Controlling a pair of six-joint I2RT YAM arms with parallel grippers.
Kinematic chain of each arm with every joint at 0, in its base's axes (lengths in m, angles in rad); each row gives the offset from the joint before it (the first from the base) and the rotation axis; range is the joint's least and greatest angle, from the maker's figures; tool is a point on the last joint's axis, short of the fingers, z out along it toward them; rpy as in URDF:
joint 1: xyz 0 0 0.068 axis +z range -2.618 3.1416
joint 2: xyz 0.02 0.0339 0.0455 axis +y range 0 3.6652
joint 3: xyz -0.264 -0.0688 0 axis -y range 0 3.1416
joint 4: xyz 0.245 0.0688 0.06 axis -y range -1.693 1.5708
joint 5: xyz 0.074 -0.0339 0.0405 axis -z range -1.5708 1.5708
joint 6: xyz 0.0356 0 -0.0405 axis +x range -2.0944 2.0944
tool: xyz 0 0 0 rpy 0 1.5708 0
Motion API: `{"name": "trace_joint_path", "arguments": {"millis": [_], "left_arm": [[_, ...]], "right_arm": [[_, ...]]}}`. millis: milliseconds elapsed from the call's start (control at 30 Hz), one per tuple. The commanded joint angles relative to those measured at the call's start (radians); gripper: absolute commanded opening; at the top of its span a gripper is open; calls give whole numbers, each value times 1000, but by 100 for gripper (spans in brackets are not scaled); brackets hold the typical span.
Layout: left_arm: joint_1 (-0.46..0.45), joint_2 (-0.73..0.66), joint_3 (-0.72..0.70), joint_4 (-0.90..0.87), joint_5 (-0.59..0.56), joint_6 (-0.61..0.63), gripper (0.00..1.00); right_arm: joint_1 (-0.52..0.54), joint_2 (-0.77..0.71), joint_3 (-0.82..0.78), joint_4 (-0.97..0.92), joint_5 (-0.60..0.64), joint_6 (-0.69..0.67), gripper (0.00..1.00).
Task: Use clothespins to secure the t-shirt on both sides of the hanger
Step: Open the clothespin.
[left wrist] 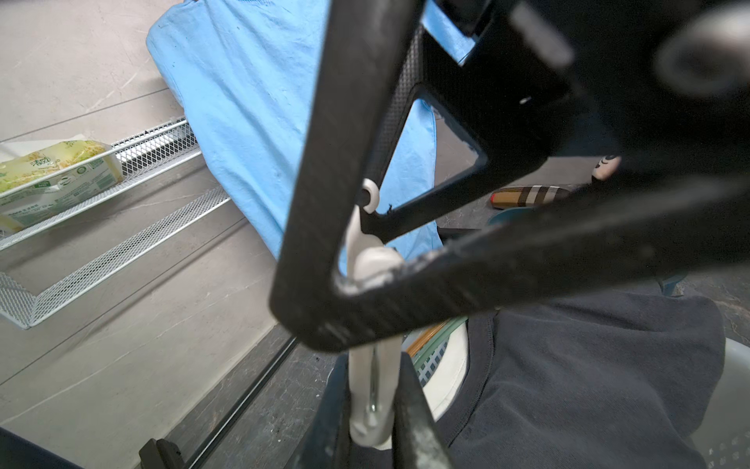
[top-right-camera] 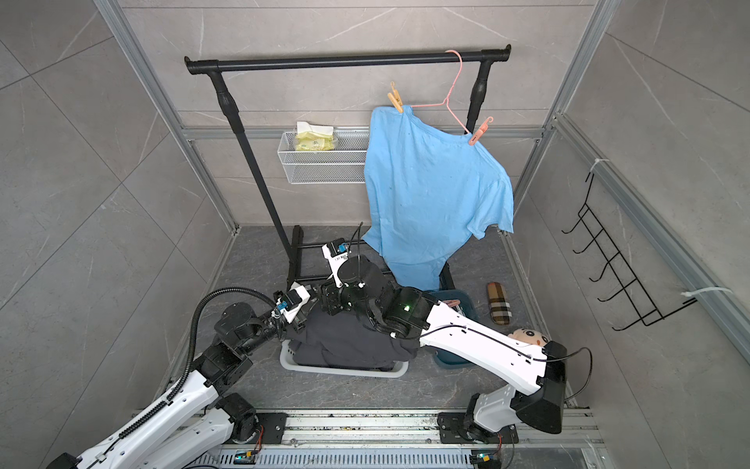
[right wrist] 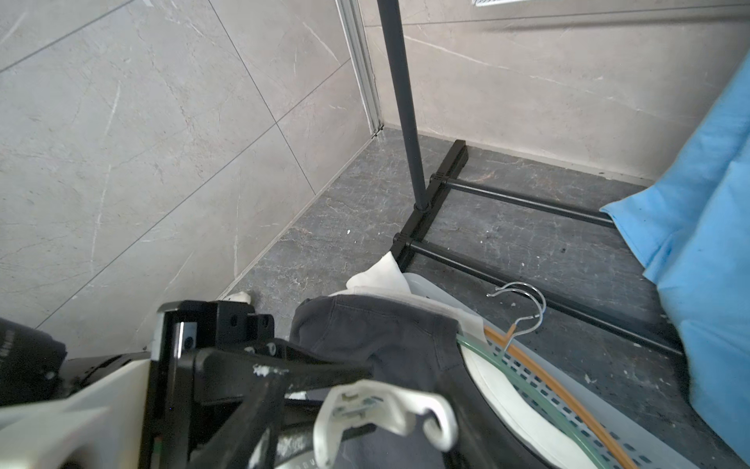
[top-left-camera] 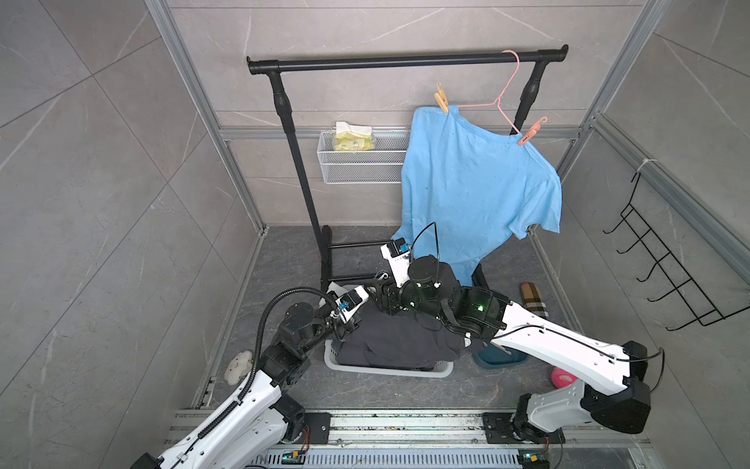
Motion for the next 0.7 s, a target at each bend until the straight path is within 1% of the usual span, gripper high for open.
{"name": "trace_joint_path", "arguments": {"millis": [0,67,133,367,400,500,567,600,667], "left_arm": [[-1,-14,23,47,26,22,0],[-2,-13,24,47,32,22,0],[-2,-13,24,47,42,22,0],[-2,-10,38,19,71,24,0],[-2,-9,40,12,73,21,5],[0,-6,58,-22,72,19,29],[2,-7,81,-76,44,21,49],[1,-4,93,-106,25,31,54],[3,5,136,-203,-13,67,60]], "right_arm": [[1,16,39,-30,-14,-5,60],[2,28,46,-36,-16,-7,57],[2,32,49,-35,-14,-9,51],[2,38,55,-29,9,-30,26],[2,37,56,-31,13,-37,23],[0,30,57,-33,47,-67,12],[-8,24,58,-36,76,-87,4],[-20,20,57,-36,78,-91,0],[-51,14,53,-36,67,-93,0]]}}
